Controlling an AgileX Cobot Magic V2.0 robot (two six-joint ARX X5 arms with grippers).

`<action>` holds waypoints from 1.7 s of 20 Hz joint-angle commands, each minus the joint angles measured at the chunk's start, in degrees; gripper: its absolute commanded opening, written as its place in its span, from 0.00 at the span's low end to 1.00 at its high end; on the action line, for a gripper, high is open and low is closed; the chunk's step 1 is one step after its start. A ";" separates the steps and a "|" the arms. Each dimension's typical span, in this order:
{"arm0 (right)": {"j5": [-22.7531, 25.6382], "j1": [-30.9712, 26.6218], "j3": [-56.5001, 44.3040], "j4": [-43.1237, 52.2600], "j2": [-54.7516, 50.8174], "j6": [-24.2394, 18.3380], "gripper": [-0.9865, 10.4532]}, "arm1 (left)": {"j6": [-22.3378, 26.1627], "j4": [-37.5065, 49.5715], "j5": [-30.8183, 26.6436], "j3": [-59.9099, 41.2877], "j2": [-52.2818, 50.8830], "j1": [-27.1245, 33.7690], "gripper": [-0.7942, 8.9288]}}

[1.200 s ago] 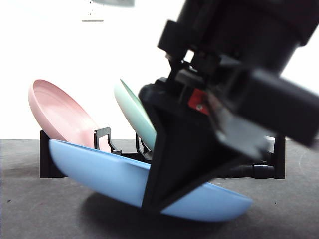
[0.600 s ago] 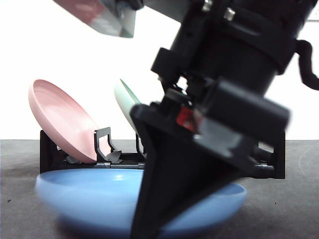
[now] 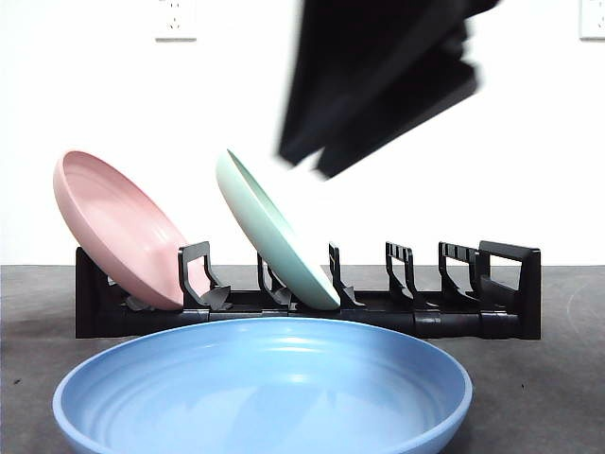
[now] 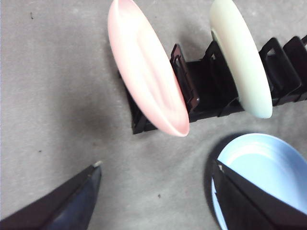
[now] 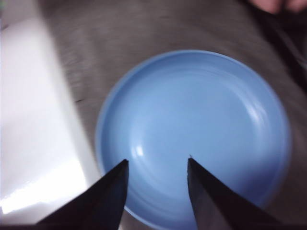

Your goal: Place the plate

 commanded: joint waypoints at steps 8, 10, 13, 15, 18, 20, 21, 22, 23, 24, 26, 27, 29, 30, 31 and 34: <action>1.73 -10.99 0.59 -3.85 -12.59 9.70 0.26 | -11.87 6.75 -9.40 6.49 13.84 -5.33 0.46; 1.75 -11.54 0.59 -3.85 -13.03 9.70 0.26 | -11.87 5.92 -9.99 10.54 18.95 -5.97 0.46; 2.62 -11.65 0.59 -3.82 -13.07 10.56 0.26 | -11.89 1.38 -11.43 18.40 27.65 -6.84 0.43; 3.13 -11.63 0.59 -3.87 -13.07 10.95 0.26 | -11.87 -1.01 -13.14 23.10 32.92 -7.10 0.43; 3.13 -11.63 0.59 -3.87 -13.07 11.15 0.26 | -11.82 -2.62 -13.60 27.47 38.69 -7.13 0.43; 3.10 -11.63 0.59 -3.87 -13.07 11.17 0.26 | -11.80 -2.67 -13.62 28.09 40.81 -7.13 0.43; 3.13 -11.63 0.59 -3.87 -13.07 11.17 0.26 | -11.78 -2.93 -13.60 28.09 41.44 -7.15 0.43; 3.13 -11.63 0.59 -3.87 -13.07 11.17 0.26 | -11.58 -3.54 -13.60 28.09 42.01 -7.15 0.42; 3.13 -11.63 0.59 -3.87 -13.07 11.17 0.26 | -11.58 -3.91 -13.60 28.09 42.29 -7.15 0.41; 3.13 -11.63 0.59 -3.87 -13.07 11.17 0.26 | -11.54 -4.04 -13.62 28.09 42.29 -7.15 0.35; 3.13 -11.63 0.59 -3.89 -13.07 11.17 0.26 | -10.78 -4.00 -13.60 28.15 42.27 -7.15 0.20; 3.10 -11.63 0.59 -3.89 -13.07 11.17 0.26 | -10.40 -4.26 -13.60 28.17 42.27 -7.15 0.14; 3.10 -11.63 0.59 -3.98 -13.16 11.17 0.26 | -10.27 -5.01 -13.60 28.22 42.27 -7.15 0.10; 3.10 -11.63 0.59 -3.98 -13.16 11.17 0.26 | -10.29 -5.31 -13.60 28.39 42.27 -7.15 0.10; 3.08 -11.63 0.59 -4.07 -13.16 11.15 0.26 | -10.29 -5.55 -13.60 28.65 42.27 -7.13 0.10; 3.08 -11.63 0.59 -5.03 -13.16 11.15 0.26 | -9.09 -7.52 -14.23 30.95 42.27 -7.10 0.10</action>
